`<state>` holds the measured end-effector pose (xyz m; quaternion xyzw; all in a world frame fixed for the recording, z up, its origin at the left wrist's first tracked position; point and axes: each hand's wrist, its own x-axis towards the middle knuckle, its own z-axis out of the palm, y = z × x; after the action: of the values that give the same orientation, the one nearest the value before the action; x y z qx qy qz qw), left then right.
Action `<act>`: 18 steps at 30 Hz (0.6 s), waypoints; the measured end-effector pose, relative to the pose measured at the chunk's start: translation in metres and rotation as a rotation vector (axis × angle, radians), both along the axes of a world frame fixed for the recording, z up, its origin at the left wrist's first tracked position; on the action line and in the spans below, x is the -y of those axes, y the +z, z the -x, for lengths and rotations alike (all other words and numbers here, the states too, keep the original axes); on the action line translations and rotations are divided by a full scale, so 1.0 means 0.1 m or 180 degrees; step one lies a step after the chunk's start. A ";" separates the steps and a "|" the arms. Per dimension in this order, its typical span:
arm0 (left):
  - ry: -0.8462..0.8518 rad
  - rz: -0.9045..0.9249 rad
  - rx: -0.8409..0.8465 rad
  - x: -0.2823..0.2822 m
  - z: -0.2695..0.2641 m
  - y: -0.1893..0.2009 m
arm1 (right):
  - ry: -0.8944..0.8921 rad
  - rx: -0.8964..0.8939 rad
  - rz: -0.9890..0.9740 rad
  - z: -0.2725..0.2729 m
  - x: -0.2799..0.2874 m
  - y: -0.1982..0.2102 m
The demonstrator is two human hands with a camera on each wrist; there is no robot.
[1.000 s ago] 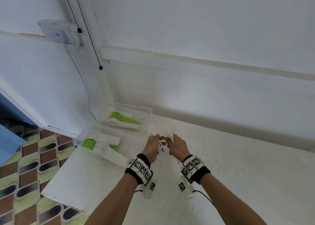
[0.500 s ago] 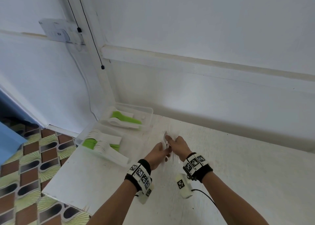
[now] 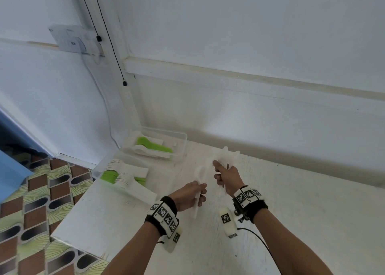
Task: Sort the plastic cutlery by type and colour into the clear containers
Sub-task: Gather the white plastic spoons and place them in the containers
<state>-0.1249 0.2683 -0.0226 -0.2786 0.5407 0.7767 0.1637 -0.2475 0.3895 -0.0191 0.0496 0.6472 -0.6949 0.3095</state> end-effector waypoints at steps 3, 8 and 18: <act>0.0155 0.0360 -0.0060 0.06 0.03 -0.01 | -0.0095 0.0073 -0.0003 -0.02 -0.04 0.04; -0.0140 0.0908 -0.0084 0.00 0.13 0.05 | 0.0316 -0.0559 -0.0627 -0.16 0.05 0.04; 0.0196 0.0339 -0.0103 0.09 0.14 0.11 | 0.0925 -0.0287 -0.0236 -0.17 0.03 0.14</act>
<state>-0.1385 0.2588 -0.0113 -0.2909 0.5750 0.7559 0.1158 -0.2301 0.3864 -0.0055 -0.0645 0.6860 -0.6200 0.3753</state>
